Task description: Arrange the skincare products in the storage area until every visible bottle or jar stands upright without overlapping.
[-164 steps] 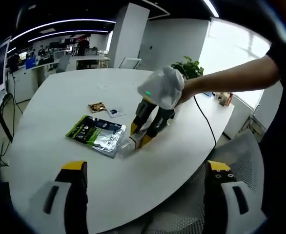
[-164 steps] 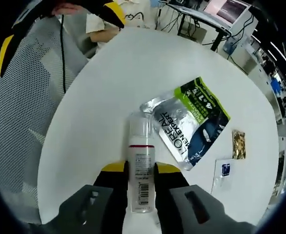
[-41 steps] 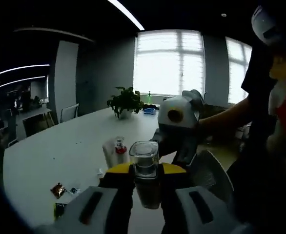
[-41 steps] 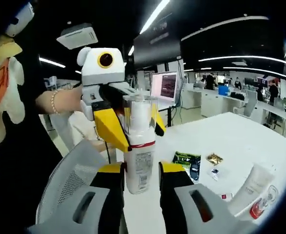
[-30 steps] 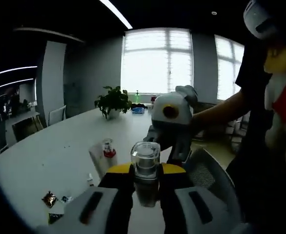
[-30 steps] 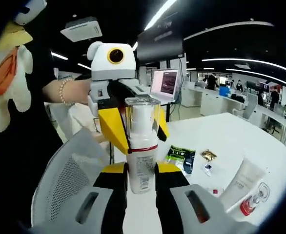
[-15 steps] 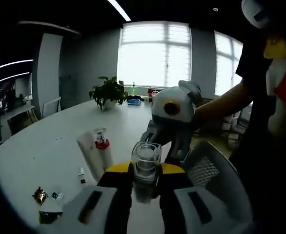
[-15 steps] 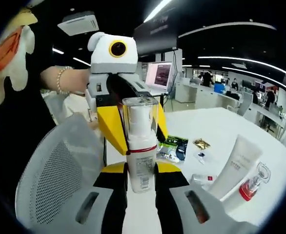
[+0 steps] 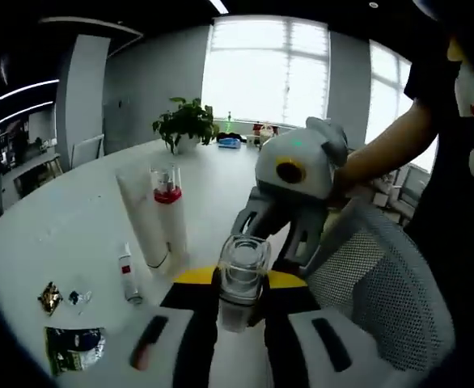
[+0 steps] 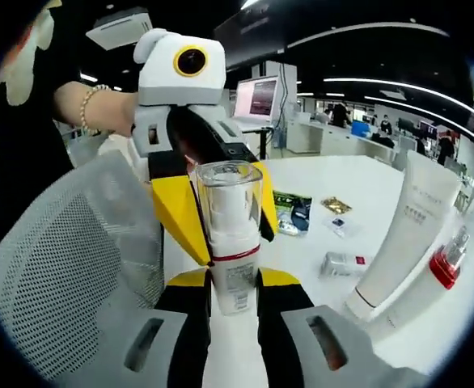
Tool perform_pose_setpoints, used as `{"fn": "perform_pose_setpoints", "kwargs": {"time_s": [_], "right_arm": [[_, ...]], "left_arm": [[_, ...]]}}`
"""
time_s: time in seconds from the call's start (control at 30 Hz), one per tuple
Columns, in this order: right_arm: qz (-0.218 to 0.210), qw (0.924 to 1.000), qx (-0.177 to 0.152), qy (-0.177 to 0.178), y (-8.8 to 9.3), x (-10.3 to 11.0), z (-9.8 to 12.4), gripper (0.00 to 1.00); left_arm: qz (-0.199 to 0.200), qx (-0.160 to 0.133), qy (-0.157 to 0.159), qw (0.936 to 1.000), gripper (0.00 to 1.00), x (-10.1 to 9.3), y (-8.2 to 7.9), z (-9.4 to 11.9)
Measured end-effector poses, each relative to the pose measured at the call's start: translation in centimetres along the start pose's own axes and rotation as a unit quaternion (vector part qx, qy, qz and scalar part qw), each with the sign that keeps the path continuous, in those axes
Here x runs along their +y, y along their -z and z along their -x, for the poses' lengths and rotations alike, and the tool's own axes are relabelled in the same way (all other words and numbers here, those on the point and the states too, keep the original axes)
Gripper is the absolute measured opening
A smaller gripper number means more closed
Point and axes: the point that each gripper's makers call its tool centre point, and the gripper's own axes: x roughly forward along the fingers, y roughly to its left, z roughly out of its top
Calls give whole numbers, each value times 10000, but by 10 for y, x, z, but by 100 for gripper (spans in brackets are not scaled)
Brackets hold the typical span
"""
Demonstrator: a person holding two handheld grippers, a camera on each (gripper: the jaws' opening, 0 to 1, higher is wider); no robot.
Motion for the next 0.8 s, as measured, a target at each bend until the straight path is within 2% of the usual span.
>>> {"fn": "perform_pose_setpoints", "kwargs": {"time_s": [0.3, 0.8], "right_arm": [[-27, 9998, 186, 28, 14, 1, -8, 21], [0, 9992, 410, -31, 27, 0, -13, 21]], "left_arm": [[124, 64, 23, 9999, 15, 5, 16, -8], [291, 167, 19, 9994, 16, 11, 31, -14]]}}
